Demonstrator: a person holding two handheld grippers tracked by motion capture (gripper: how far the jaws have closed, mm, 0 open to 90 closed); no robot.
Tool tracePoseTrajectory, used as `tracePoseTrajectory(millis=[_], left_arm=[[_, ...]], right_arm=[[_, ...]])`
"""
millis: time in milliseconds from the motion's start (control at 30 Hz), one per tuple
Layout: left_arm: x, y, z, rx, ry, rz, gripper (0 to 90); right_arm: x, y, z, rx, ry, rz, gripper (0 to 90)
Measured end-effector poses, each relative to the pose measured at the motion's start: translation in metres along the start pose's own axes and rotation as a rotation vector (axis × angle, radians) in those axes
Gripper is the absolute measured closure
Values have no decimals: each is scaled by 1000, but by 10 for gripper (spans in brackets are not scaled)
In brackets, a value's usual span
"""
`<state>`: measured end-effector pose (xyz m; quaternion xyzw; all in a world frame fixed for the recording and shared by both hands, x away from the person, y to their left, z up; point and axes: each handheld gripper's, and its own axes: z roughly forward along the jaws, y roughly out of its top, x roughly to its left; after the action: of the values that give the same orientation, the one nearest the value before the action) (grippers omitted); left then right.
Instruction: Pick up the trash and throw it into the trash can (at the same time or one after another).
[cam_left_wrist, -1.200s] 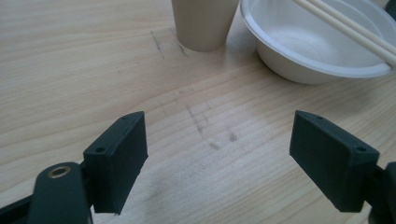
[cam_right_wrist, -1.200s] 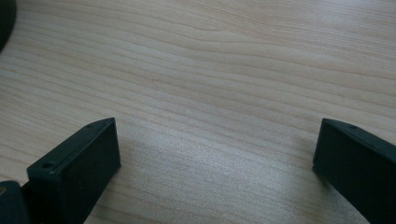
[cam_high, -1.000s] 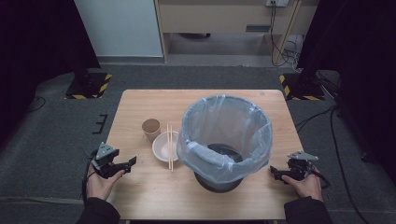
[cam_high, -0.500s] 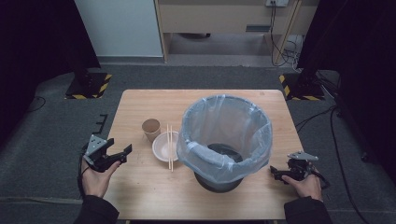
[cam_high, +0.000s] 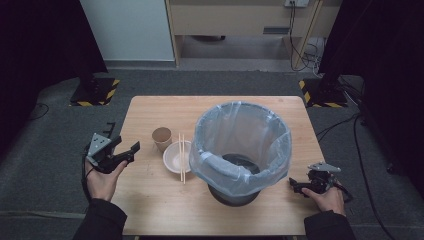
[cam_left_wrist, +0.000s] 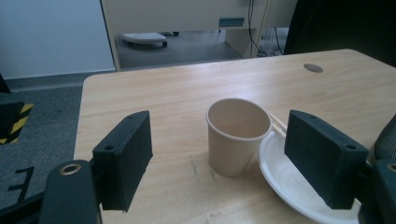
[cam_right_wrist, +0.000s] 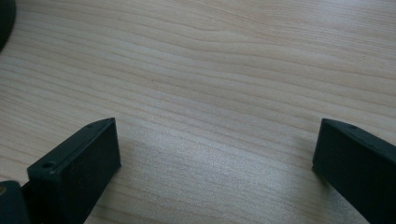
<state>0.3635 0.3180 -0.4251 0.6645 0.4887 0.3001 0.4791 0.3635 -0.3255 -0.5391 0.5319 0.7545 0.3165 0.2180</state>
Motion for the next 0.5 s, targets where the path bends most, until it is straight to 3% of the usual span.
tracePoseTrajectory(millis=[233,500], left_arm=[[0,10,16,-7,-2,-5,268],[4,10,38,16,16,-15,303]], right_arm=[[0,0,0,0,0,0,10],[0,0,0,0,0,0,10]])
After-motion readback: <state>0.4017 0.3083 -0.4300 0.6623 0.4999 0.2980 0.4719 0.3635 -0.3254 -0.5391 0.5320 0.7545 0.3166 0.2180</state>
